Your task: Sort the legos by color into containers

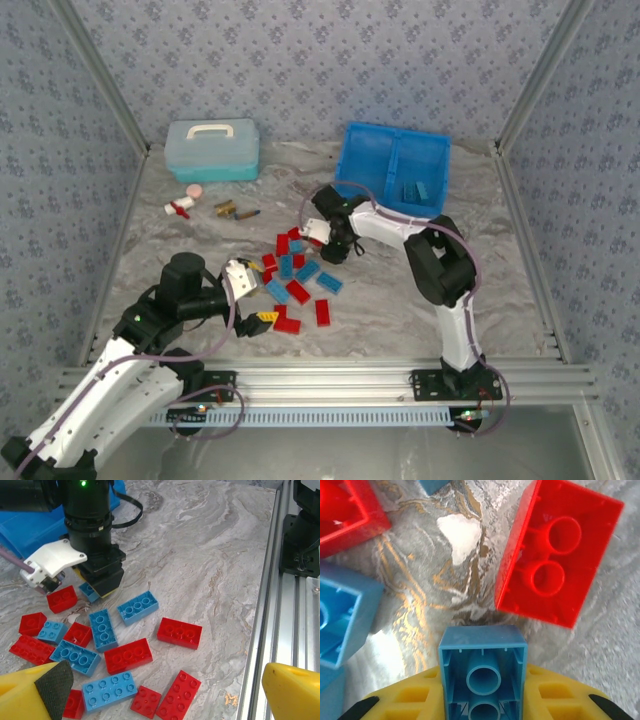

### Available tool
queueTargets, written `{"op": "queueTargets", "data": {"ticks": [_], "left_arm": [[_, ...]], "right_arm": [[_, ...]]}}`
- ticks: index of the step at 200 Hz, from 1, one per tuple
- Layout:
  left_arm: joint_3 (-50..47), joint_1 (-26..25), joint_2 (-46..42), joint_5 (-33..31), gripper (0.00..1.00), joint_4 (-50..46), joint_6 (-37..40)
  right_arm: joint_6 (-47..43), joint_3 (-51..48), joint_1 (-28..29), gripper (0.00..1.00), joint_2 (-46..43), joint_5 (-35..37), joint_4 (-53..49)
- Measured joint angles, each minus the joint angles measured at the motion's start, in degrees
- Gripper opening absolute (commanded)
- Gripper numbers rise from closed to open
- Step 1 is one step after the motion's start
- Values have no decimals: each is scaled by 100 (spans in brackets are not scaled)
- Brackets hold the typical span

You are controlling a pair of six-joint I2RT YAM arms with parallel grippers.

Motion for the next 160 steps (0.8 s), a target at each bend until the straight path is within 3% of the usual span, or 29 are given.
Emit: {"op": "queueTargets", "data": {"ticks": [57, 100, 137, 160], "left_arm": [[0, 0, -2, -35, 99, 0, 0], [0, 0, -11, -46, 99, 2, 0], [0, 0, -11, -50, 99, 0, 0], [0, -2, -11, -94, 99, 0, 0]], "right_arm": [[992, 68, -304, 29, -1338, 269, 286], [2518, 533, -1403, 31, -1882, 470, 852], [3912, 1023, -2546, 31, -1698, 780, 1034], [4325, 1644, -2835, 31, -1132, 1259, 984]]}}
